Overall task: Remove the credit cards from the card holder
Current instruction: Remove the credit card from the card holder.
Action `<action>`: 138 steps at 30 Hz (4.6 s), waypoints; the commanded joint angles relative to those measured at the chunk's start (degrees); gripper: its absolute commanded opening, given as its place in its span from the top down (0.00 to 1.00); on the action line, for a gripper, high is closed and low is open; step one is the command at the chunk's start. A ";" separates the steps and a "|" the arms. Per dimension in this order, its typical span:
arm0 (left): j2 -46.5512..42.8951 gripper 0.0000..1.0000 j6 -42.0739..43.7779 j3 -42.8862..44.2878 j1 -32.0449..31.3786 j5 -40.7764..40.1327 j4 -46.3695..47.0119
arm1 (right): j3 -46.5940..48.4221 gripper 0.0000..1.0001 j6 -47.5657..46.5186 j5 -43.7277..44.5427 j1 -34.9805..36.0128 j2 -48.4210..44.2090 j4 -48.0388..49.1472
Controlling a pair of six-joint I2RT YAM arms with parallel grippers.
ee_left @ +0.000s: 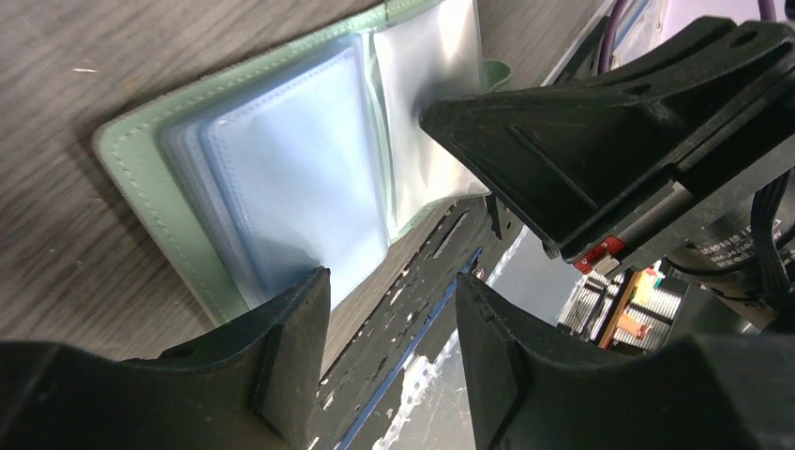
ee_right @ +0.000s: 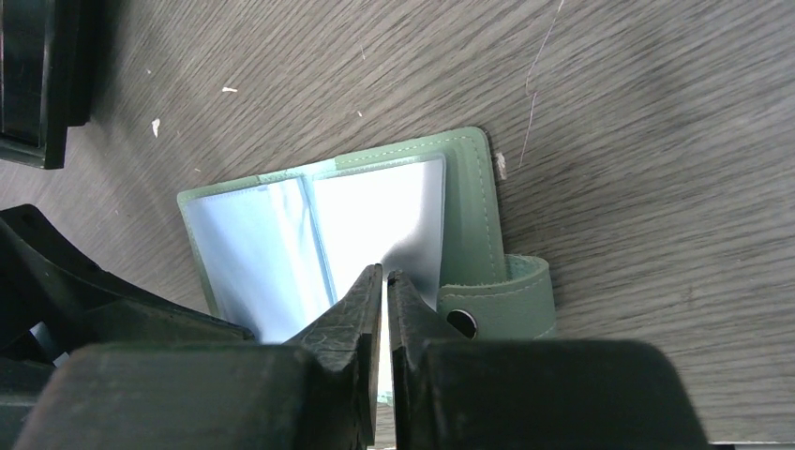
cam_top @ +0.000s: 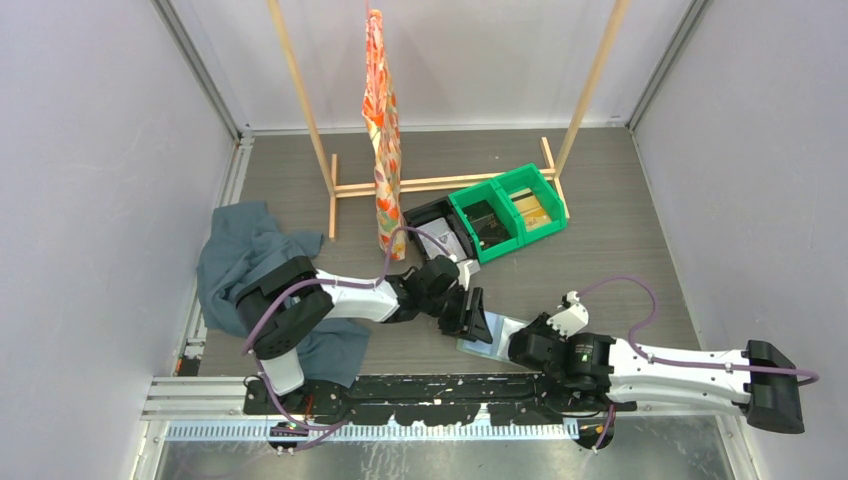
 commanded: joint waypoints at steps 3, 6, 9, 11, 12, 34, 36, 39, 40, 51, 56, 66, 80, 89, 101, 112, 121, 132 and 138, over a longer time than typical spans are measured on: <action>-0.17 0.46 -0.54 -0.63 2.17 -0.89 2.18 | 0.95 0.86 0.00 0.78 0.05 1.88 -0.99; 0.25 0.47 -0.12 -0.53 2.61 -0.58 1.92 | 1.62 0.84 -0.42 1.13 0.06 2.45 -1.08; 0.43 0.47 -0.06 -0.77 3.03 -0.32 2.04 | 2.77 0.83 -1.64 2.06 0.01 3.17 -0.61; 0.57 0.47 -0.11 -0.88 3.13 -0.25 2.01 | 3.26 0.81 -2.65 2.66 0.01 3.94 0.46; 0.67 0.47 -0.15 -0.94 3.16 -0.23 2.03 | 3.45 0.80 -2.85 2.85 0.06 4.19 0.84; -1.00 0.48 1.86 0.77 3.31 -2.03 -2.14 | 3.82 0.74 -3.68 4.83 -0.23 1.65 1.46; -2.46 0.49 2.76 0.70 3.26 -3.98 -4.10 | 4.01 0.74 -3.80 4.89 -0.24 0.96 1.05; -4.49 0.48 3.48 0.02 3.42 -6.55 -5.92 | 4.04 0.74 -3.95 4.93 -0.17 0.76 1.03; -4.77 0.48 3.68 -0.22 3.48 -6.92 -6.18 | 4.04 0.74 -3.91 4.89 -0.17 0.74 0.95; 0.79 0.49 0.86 -0.02 3.76 -1.30 -0.48 | 4.21 0.74 -3.95 4.18 -0.22 1.78 1.65; 0.20 0.49 0.71 0.14 3.72 -0.68 -0.02 | 4.18 0.74 -4.00 4.05 -0.20 1.61 1.37; 0.28 0.49 0.57 0.50 3.22 0.42 1.34 | 4.21 0.74 -4.08 3.89 -0.17 2.17 1.82; -0.49 0.50 0.19 0.67 2.55 1.00 1.66 | 4.89 0.74 -4.35 3.66 -0.19 2.15 0.85; -0.72 0.50 0.35 0.89 2.58 1.09 1.56 | 6.16 0.74 -6.33 3.75 -0.18 3.11 2.04; -1.74 0.51 0.68 0.17 2.55 0.54 1.11 | 9.13 0.74 -10.25 2.47 -0.17 10.68 7.21; -2.35 0.51 1.45 -0.07 2.55 0.12 0.07 | 8.83 0.74 -9.82 1.68 -0.18 12.10 8.12; -3.49 0.51 2.13 -0.17 2.56 -0.37 -1.18 | 7.42 0.74 -7.03 3.82 -0.17 4.73 1.03; -3.57 0.51 2.05 -0.55 2.56 -0.63 -0.88 | 6.76 0.74 -6.43 4.27 -0.23 0.88 -1.83; -3.75 0.51 1.96 -0.48 2.55 -0.75 -1.05 | 6.53 0.72 -7.12 2.40 -0.17 6.25 2.70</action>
